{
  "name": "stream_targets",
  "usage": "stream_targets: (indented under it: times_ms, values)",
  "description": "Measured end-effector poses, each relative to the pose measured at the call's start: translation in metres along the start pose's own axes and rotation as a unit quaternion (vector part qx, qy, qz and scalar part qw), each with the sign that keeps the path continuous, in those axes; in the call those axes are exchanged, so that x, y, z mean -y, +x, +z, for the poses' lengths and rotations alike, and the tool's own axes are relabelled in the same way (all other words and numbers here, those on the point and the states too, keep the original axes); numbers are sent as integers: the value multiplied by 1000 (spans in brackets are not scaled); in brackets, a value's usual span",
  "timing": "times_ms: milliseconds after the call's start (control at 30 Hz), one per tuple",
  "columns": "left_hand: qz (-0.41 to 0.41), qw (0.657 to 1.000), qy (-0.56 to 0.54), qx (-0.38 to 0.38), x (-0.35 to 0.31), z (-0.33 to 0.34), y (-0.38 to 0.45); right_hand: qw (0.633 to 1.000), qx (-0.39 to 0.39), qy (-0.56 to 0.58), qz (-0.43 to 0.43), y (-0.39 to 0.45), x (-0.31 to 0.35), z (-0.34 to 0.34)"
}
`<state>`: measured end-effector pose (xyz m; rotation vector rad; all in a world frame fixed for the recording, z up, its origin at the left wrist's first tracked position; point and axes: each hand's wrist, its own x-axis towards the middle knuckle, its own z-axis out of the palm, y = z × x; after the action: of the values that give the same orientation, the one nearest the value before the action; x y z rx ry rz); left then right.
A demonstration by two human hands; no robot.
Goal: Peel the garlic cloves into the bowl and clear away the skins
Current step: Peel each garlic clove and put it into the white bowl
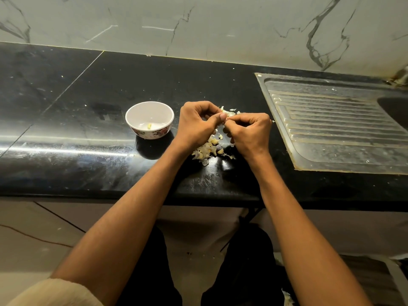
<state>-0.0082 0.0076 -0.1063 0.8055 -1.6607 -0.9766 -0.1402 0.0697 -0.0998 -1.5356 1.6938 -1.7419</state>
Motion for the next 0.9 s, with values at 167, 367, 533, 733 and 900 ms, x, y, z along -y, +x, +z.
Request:
stream_targets:
  times_ms: [167, 367, 533, 733, 900]
  values:
    - [4, 1000, -12, 6, -1, -1, -1, 999, 10, 37, 36, 1, 2, -1]
    - [-13, 999, -41, 19, -2, -1, -2, 988, 25, 113, 98, 2, 4, -2]
    - [-42, 996, -76, 34, -2, -2, -1, 980, 32, 143, 131, 2, 4, -2]
    - [-44, 995, -80, 47, -2, -4, -1, 983, 24, 130, 124, 2, 5, -3]
    - [-50, 995, -80, 43, -3, -3, -1, 984, 7, 128, 125, 4, 2, -2]
